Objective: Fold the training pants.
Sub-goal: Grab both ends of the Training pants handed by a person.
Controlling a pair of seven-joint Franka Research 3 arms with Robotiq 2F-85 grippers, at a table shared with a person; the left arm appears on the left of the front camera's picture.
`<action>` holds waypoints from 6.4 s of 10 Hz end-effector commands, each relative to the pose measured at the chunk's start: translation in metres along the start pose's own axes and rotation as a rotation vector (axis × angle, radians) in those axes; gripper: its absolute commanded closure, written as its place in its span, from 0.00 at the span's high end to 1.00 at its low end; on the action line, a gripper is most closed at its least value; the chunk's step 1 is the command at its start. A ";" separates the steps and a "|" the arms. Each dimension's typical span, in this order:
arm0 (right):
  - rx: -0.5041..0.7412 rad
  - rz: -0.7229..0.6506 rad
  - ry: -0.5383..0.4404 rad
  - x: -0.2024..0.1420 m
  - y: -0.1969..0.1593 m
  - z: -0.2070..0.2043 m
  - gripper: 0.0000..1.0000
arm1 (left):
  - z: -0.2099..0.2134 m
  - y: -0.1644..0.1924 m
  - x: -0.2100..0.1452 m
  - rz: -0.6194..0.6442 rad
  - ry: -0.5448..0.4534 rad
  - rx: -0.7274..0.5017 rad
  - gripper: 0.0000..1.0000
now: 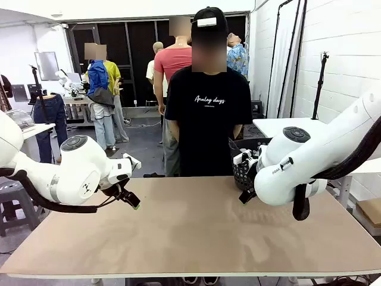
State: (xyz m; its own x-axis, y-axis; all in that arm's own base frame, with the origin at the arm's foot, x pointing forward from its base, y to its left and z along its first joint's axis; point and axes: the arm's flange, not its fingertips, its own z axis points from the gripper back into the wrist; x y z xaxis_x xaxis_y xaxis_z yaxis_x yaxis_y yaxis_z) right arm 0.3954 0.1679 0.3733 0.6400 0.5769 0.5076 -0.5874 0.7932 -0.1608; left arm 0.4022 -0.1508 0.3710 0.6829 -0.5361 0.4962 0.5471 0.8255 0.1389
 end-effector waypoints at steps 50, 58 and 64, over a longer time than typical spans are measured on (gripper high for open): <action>-0.051 0.048 -0.238 0.028 -0.013 0.185 1.00 | 0.213 -0.035 0.035 -0.082 -0.188 0.100 1.00; -0.051 0.048 -0.238 0.028 -0.013 0.185 1.00 | 0.213 -0.035 0.035 -0.082 -0.188 0.100 1.00; -0.051 0.048 -0.238 0.028 -0.013 0.185 1.00 | 0.213 -0.035 0.035 -0.082 -0.188 0.100 1.00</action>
State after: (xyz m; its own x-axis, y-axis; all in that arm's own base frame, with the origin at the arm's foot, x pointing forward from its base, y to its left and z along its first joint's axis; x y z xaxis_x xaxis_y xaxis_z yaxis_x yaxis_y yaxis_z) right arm 0.3296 0.1376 0.5462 0.4741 0.5558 0.6829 -0.5844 0.7788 -0.2281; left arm 0.3039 -0.1608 0.5651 0.5338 -0.5654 0.6287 0.5398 0.8002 0.2613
